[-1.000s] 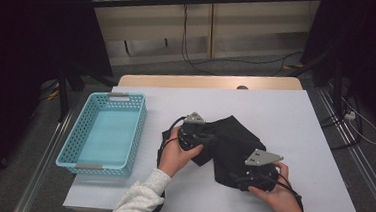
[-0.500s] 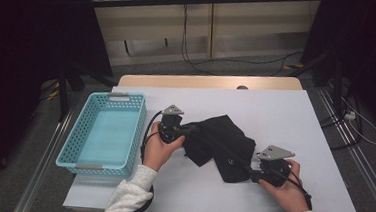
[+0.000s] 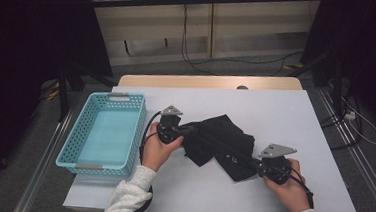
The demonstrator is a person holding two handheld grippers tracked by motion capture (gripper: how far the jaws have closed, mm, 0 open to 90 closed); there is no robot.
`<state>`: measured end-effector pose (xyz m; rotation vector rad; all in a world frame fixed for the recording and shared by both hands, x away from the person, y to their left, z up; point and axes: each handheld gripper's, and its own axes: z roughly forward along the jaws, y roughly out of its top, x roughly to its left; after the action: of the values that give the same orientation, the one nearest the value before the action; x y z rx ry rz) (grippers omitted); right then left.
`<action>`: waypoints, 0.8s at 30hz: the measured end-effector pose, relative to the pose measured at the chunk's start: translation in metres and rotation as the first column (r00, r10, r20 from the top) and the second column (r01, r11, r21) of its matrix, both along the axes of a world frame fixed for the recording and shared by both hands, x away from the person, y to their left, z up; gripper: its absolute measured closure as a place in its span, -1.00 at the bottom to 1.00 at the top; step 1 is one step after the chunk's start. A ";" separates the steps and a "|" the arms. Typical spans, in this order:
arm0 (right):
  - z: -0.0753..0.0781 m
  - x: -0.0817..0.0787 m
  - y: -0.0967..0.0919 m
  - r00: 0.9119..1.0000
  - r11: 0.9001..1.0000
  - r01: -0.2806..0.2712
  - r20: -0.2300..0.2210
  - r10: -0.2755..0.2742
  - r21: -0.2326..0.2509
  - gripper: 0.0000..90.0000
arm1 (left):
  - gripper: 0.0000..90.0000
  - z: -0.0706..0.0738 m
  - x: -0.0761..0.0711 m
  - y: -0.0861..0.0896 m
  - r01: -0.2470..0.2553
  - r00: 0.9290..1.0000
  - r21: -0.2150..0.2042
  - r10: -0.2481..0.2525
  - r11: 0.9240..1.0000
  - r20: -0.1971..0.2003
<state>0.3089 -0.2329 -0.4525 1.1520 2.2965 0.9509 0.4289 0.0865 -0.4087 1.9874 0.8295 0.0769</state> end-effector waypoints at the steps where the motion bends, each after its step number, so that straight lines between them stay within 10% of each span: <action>1: 0.002 0.000 -0.001 1.000 1.000 0.000 0.012 0.000 -0.006 0.95 | 0.93 0.001 -0.001 0.001 0.001 1.000 -0.004 -0.001 1.000 0.000; 9: 0.025 0.006 -0.022 0.969 0.995 0.097 0.227 -0.092 -0.010 0.94 | 0.93 0.004 -0.003 -0.003 0.011 1.000 -0.010 -0.011 1.000 0.011; 24: 0.006 0.013 -0.006 0.987 0.997 0.068 0.140 -0.073 0.043 0.44 | 0.93 -0.002 0.005 0.025 -0.089 0.996 -0.003 0.089 0.996 0.000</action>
<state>0.3222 -0.2386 -0.4464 1.1351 2.1203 1.0204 0.4340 0.1111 -0.4103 1.9473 0.9181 0.1274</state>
